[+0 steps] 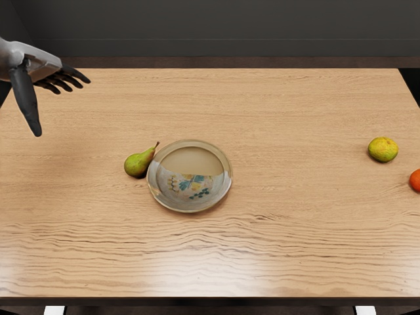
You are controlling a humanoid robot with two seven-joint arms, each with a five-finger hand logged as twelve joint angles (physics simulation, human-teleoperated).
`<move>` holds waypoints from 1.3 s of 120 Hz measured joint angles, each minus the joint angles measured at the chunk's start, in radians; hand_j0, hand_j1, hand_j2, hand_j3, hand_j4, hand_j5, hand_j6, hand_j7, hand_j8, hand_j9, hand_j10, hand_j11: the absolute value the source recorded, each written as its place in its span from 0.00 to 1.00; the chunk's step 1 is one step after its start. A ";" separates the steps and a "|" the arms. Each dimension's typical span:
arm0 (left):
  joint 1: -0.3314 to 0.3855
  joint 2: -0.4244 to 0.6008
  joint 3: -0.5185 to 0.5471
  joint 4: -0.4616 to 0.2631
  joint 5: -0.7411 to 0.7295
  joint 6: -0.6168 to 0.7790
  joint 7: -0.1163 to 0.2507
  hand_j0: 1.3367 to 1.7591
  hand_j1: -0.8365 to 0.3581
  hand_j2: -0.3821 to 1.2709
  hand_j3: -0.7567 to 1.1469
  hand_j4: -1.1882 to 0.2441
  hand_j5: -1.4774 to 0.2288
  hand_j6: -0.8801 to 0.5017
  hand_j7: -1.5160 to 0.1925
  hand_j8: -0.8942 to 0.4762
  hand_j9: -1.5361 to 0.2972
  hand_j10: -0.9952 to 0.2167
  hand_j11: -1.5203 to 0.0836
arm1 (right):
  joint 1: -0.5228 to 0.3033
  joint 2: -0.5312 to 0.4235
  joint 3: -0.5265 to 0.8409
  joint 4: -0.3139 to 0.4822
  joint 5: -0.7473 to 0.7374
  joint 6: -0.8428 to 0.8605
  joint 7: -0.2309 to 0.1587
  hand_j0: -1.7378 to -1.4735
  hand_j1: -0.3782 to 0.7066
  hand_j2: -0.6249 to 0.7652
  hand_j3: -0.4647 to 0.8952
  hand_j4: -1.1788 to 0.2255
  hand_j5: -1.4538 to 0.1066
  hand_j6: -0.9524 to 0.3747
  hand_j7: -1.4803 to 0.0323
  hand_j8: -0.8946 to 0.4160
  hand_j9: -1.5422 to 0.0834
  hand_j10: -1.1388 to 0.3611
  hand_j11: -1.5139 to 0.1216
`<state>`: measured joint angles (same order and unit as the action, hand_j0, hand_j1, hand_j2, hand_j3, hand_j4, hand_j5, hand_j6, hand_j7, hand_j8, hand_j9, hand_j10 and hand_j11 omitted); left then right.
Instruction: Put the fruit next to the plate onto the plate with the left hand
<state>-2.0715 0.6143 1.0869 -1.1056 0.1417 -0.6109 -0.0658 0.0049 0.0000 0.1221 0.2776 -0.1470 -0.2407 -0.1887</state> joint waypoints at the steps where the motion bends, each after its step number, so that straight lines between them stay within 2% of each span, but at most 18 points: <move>1: 0.002 0.000 -0.001 0.000 0.000 0.000 0.000 0.76 0.94 0.24 0.40 0.80 0.83 0.60 0.85 0.62 0.80 0.78 0.91 | -0.001 0.000 0.000 0.000 0.000 0.000 0.000 0.30 0.03 0.45 0.34 0.84 0.93 0.72 0.98 0.68 0.95 0.76 0.93; 11: 0.023 0.001 -0.013 0.011 0.000 0.000 0.000 0.76 0.94 0.24 0.40 0.80 0.83 0.60 0.85 0.62 0.80 0.78 0.91 | -0.018 0.000 0.001 -0.001 0.001 0.000 0.000 0.30 0.03 0.45 0.34 0.84 0.93 0.72 0.98 0.68 0.95 0.76 0.93; 46: 0.027 0.002 -0.026 0.040 0.000 0.000 0.001 0.76 0.94 0.24 0.40 0.79 0.83 0.60 0.85 0.62 0.80 0.78 0.91 | -0.032 0.000 -0.001 -0.002 0.002 0.000 0.000 0.30 0.03 0.45 0.34 0.84 0.93 0.72 0.98 0.68 0.95 0.76 0.93; 56: 0.053 -0.019 -0.034 0.058 0.000 0.000 0.008 0.76 0.94 0.24 0.40 0.80 0.83 0.60 0.85 0.62 0.80 0.78 0.91 | -0.032 0.000 -0.001 -0.002 0.002 0.000 0.000 0.30 0.03 0.45 0.34 0.84 0.93 0.72 0.98 0.68 0.95 0.76 0.93; 69: -0.009 -0.114 -0.051 0.061 0.031 0.000 0.035 0.76 0.95 0.24 0.40 0.80 0.83 0.61 0.86 0.62 0.81 0.79 0.91 | -0.032 0.000 -0.001 -0.002 0.002 0.000 0.000 0.30 0.03 0.45 0.34 0.84 0.93 0.72 0.98 0.68 0.95 0.76 0.93; 77: -0.055 -0.130 -0.055 -0.016 0.042 0.000 0.043 0.76 0.95 0.24 0.40 0.80 0.84 0.61 0.86 0.62 0.81 0.79 0.92 | -0.032 0.000 -0.001 -0.002 0.002 0.000 0.000 0.30 0.03 0.45 0.34 0.84 0.93 0.72 0.98 0.68 0.95 0.76 0.93; 92: -0.055 -0.171 -0.049 -0.180 -0.009 0.046 0.052 0.76 0.96 0.24 0.40 0.80 0.84 0.61 0.86 0.63 0.81 0.79 0.92 | -0.032 0.000 -0.001 -0.002 0.002 0.000 0.000 0.30 0.03 0.45 0.34 0.84 0.93 0.72 0.98 0.68 0.95 0.76 0.93; 110: -0.056 -0.162 -0.046 -0.345 -0.127 0.316 0.094 0.76 0.96 0.23 0.40 0.81 0.84 0.61 0.86 0.63 0.81 0.79 0.92 | -0.032 0.000 -0.001 -0.002 0.002 0.000 0.000 0.30 0.03 0.45 0.34 0.84 0.93 0.72 0.98 0.68 0.95 0.76 0.93; 122: -0.058 -0.164 -0.045 -0.438 -0.183 0.515 0.108 0.76 0.96 0.23 0.40 0.81 0.84 0.61 0.86 0.63 0.82 0.79 0.92 | -0.032 0.000 -0.001 -0.002 0.002 0.000 0.000 0.30 0.03 0.45 0.34 0.84 0.93 0.72 0.98 0.68 0.95 0.76 0.93; 138: -0.036 -0.171 -0.039 -0.537 -0.233 0.718 0.113 0.76 0.96 0.23 0.40 0.81 0.84 0.61 0.86 0.63 0.82 0.80 0.92 | -0.032 0.000 -0.001 -0.002 0.002 0.000 0.000 0.30 0.03 0.45 0.34 0.84 0.93 0.72 0.98 0.68 0.95 0.76 0.93; 156: 0.023 -0.182 -0.039 -0.577 -0.233 0.873 0.113 0.76 0.96 0.24 0.40 0.81 0.84 0.61 0.86 0.63 0.81 0.79 0.92 | -0.032 0.000 -0.001 -0.002 0.002 0.000 0.000 0.30 0.03 0.45 0.34 0.84 0.93 0.72 0.98 0.68 0.95 0.76 0.93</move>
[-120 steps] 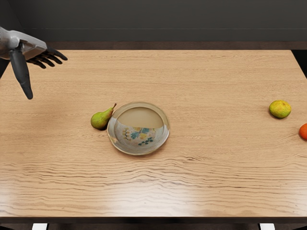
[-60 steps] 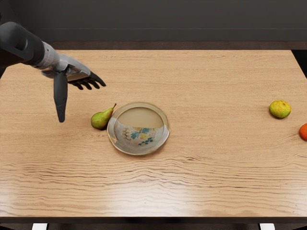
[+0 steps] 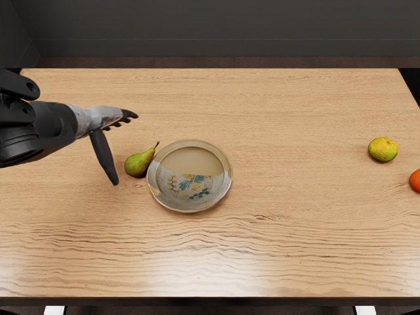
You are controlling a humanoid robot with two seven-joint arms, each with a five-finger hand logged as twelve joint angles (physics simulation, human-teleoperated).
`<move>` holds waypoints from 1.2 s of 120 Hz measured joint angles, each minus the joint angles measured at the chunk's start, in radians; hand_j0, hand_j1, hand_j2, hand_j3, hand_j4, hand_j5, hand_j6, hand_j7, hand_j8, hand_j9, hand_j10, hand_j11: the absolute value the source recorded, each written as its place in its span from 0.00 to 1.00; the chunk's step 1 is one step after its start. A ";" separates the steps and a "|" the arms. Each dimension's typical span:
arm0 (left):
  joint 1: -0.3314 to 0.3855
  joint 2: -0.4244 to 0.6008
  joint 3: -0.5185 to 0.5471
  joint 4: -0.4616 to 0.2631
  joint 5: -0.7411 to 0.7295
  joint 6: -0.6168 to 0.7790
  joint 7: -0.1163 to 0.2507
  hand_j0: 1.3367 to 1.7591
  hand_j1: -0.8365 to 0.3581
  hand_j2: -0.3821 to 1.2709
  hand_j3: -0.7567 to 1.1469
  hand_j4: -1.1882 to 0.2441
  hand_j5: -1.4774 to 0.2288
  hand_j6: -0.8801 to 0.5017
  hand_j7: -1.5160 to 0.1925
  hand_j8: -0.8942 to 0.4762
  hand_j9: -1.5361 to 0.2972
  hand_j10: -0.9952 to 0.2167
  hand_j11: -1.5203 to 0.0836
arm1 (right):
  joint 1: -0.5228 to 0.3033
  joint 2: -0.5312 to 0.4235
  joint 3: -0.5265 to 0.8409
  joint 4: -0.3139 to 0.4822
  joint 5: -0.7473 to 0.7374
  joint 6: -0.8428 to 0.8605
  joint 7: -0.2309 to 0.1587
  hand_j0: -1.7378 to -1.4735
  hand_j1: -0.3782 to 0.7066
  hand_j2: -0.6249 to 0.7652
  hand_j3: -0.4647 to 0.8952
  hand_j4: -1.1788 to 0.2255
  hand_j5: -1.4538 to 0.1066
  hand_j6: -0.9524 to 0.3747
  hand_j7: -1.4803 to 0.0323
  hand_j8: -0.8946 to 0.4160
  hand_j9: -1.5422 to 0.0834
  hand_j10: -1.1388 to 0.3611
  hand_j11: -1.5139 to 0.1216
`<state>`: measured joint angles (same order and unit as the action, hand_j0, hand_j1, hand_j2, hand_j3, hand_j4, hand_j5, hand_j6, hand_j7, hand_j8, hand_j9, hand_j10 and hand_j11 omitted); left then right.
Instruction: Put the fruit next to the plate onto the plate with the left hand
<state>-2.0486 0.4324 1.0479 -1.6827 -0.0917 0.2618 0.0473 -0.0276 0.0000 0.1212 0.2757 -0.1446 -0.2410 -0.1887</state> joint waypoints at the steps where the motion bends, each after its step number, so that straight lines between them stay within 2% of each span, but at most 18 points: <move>1: 0.003 0.000 0.000 0.000 0.002 0.005 0.000 0.76 0.96 0.24 0.40 0.81 0.84 0.61 0.86 0.63 0.81 0.79 0.92 | 0.000 0.000 0.000 0.000 0.000 0.000 0.000 0.30 0.03 0.45 0.34 0.84 0.93 0.72 0.98 0.68 0.95 0.76 0.93; 16: 0.070 -0.006 -0.033 -0.003 0.020 0.048 -0.001 0.76 0.96 0.24 0.40 0.81 0.84 0.61 0.86 0.63 0.81 0.79 0.92 | 0.000 0.000 0.000 0.000 0.000 0.000 0.000 0.30 0.03 0.45 0.34 0.84 0.93 0.72 0.98 0.68 0.95 0.76 0.93; 54: 0.146 -0.040 -0.115 0.005 0.015 0.180 -0.001 0.76 0.95 0.24 0.40 0.80 0.84 0.61 0.86 0.62 0.81 0.79 0.92 | 0.000 0.000 0.000 0.000 0.000 0.000 0.000 0.30 0.03 0.45 0.34 0.84 0.93 0.72 0.98 0.68 0.95 0.76 0.93; 90: 0.260 -0.097 -0.154 0.123 0.013 0.214 -0.001 0.76 0.93 0.24 0.40 0.79 0.82 0.59 0.84 0.61 0.80 0.77 0.90 | 0.000 0.000 0.000 0.000 0.000 0.000 0.000 0.30 0.03 0.45 0.34 0.84 0.93 0.72 0.98 0.68 0.95 0.76 0.93; 110: 0.274 -0.117 -0.157 0.154 0.015 0.216 -0.003 0.76 0.91 0.24 0.40 0.77 0.80 0.57 0.82 0.59 0.78 0.75 0.88 | 0.000 0.000 0.000 0.000 0.000 0.000 0.000 0.30 0.03 0.45 0.34 0.84 0.93 0.72 0.98 0.68 0.95 0.76 0.93; 144: 0.286 -0.119 -0.143 0.161 0.024 0.218 -0.006 0.76 0.87 0.25 0.40 0.74 0.77 0.55 0.79 0.56 0.75 0.72 0.85 | 0.000 0.000 0.000 0.000 0.000 0.000 0.000 0.30 0.03 0.45 0.34 0.84 0.93 0.72 0.98 0.68 0.95 0.76 0.93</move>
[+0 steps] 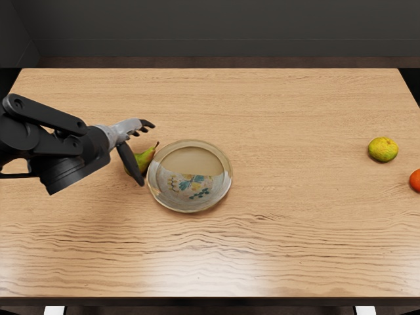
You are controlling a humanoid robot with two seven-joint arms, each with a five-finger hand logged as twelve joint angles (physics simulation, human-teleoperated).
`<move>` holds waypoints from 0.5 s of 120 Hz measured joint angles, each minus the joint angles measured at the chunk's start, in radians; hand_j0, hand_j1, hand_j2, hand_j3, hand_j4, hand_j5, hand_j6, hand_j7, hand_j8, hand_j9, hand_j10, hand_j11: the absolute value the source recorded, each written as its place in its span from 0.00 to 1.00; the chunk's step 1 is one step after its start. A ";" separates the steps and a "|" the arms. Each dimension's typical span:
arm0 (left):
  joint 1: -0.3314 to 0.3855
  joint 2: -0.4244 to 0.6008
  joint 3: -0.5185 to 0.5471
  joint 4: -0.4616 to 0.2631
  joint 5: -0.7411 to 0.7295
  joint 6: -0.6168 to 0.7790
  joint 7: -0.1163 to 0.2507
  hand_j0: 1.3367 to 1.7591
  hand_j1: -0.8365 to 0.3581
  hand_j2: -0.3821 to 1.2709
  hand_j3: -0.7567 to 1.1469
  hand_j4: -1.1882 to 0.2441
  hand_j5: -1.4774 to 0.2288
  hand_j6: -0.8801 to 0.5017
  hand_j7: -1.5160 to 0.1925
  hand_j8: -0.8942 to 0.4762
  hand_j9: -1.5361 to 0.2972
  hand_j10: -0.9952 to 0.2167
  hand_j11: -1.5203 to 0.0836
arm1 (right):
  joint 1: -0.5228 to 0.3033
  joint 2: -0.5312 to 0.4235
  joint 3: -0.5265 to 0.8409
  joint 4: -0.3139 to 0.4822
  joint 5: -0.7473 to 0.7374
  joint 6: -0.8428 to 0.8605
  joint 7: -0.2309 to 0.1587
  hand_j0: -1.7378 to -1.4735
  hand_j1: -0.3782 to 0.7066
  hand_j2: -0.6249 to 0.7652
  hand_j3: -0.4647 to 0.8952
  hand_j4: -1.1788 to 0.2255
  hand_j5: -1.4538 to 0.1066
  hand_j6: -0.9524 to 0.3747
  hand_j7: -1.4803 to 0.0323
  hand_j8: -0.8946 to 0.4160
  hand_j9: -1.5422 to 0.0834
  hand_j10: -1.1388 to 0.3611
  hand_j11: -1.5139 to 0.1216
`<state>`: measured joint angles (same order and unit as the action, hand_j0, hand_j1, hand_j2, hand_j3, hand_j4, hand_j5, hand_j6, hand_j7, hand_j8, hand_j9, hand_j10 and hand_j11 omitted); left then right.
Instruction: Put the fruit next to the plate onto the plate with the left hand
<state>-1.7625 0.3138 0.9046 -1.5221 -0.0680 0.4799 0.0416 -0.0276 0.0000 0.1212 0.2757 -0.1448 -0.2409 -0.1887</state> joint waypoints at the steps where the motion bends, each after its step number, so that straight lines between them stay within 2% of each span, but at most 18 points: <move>1: 0.000 0.000 0.001 0.000 0.000 0.000 0.000 0.76 0.86 0.25 0.40 0.74 0.77 0.54 0.79 0.56 0.75 0.72 0.84 | 0.000 0.000 0.000 0.000 0.000 0.000 0.000 0.30 0.03 0.45 0.34 0.84 0.93 0.72 0.98 0.68 0.95 0.76 0.93; 21: 0.024 -0.001 0.011 0.000 0.024 0.000 0.000 0.76 0.84 0.25 0.40 0.73 0.75 0.53 0.77 0.54 0.73 0.70 0.83 | 0.000 0.000 0.000 0.000 0.000 0.000 0.000 0.30 0.03 0.45 0.34 0.84 0.93 0.72 0.98 0.68 0.95 0.76 0.93; 60: 0.021 -0.001 0.029 -0.001 0.033 0.000 -0.002 0.76 0.80 0.25 0.40 0.70 0.72 0.50 0.74 0.51 0.70 0.66 0.79 | 0.000 0.000 0.000 0.000 0.000 0.000 0.000 0.30 0.03 0.45 0.34 0.84 0.93 0.72 0.98 0.68 0.95 0.76 0.93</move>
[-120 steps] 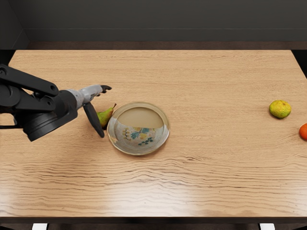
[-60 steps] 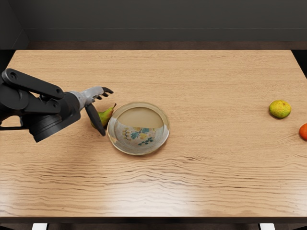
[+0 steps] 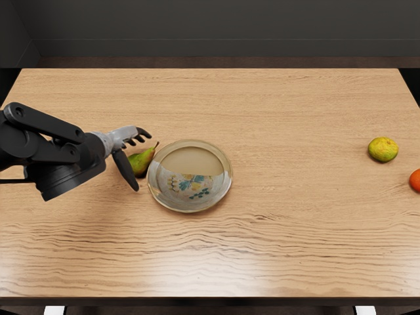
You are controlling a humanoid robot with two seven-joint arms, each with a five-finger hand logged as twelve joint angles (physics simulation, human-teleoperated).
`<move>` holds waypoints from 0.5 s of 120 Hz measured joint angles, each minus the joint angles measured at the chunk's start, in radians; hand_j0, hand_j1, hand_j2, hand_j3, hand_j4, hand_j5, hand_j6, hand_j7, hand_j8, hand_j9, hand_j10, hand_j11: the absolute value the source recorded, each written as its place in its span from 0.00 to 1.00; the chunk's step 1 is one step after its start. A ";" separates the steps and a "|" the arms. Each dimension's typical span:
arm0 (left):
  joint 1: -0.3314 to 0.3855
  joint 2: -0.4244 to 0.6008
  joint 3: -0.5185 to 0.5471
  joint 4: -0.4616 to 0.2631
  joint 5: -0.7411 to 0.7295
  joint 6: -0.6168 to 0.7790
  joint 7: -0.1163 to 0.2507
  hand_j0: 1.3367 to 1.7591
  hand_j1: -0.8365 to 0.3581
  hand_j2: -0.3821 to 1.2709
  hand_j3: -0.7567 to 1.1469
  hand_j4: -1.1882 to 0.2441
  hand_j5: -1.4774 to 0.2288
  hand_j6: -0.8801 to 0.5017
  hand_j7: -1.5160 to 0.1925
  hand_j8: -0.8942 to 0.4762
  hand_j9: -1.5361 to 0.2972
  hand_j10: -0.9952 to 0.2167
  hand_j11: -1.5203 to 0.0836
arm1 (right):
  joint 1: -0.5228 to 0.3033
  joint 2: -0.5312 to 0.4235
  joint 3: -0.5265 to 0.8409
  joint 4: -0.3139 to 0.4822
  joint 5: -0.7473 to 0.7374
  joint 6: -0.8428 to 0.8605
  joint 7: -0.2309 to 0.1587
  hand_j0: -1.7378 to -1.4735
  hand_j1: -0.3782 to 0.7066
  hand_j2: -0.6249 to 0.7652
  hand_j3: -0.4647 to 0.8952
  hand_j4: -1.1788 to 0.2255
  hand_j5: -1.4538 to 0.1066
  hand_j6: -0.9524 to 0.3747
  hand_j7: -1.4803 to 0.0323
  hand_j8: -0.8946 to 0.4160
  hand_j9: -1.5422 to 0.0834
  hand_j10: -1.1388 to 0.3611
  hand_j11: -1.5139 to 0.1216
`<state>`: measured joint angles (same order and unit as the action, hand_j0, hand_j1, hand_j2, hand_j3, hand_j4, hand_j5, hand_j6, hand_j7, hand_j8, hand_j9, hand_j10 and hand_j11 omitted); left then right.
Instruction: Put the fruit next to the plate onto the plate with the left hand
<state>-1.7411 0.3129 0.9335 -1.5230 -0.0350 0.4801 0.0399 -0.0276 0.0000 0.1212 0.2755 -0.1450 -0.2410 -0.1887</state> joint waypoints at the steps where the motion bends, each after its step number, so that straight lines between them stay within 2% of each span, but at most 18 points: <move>1: 0.000 0.000 0.000 0.000 0.000 0.000 0.000 0.76 0.80 0.25 0.40 0.69 0.72 0.50 0.74 0.51 0.70 0.66 0.79 | 0.000 0.000 0.000 0.000 0.000 0.000 0.000 0.30 0.03 0.45 0.34 0.84 0.93 0.72 0.98 0.68 0.95 0.76 0.93; 37: 0.002 -0.005 0.005 0.001 -0.010 0.002 0.000 0.76 0.71 0.27 0.40 0.63 0.65 0.43 0.67 0.45 0.64 0.59 0.72 | 0.000 0.000 0.000 0.000 0.000 0.000 0.000 0.30 0.03 0.45 0.34 0.84 0.93 0.72 0.98 0.68 0.95 0.76 0.93; 60: 0.003 -0.006 0.008 0.001 -0.011 0.050 0.000 0.76 0.68 0.27 0.40 0.61 0.63 0.41 0.65 0.43 0.62 0.57 0.70 | 0.000 0.000 0.000 0.000 0.000 0.000 0.000 0.30 0.03 0.45 0.34 0.84 0.93 0.72 0.98 0.68 0.95 0.76 0.93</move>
<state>-1.7382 0.3068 0.9413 -1.5217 -0.0462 0.5297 0.0399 -0.0276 0.0000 0.1212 0.2756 -0.1448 -0.2409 -0.1887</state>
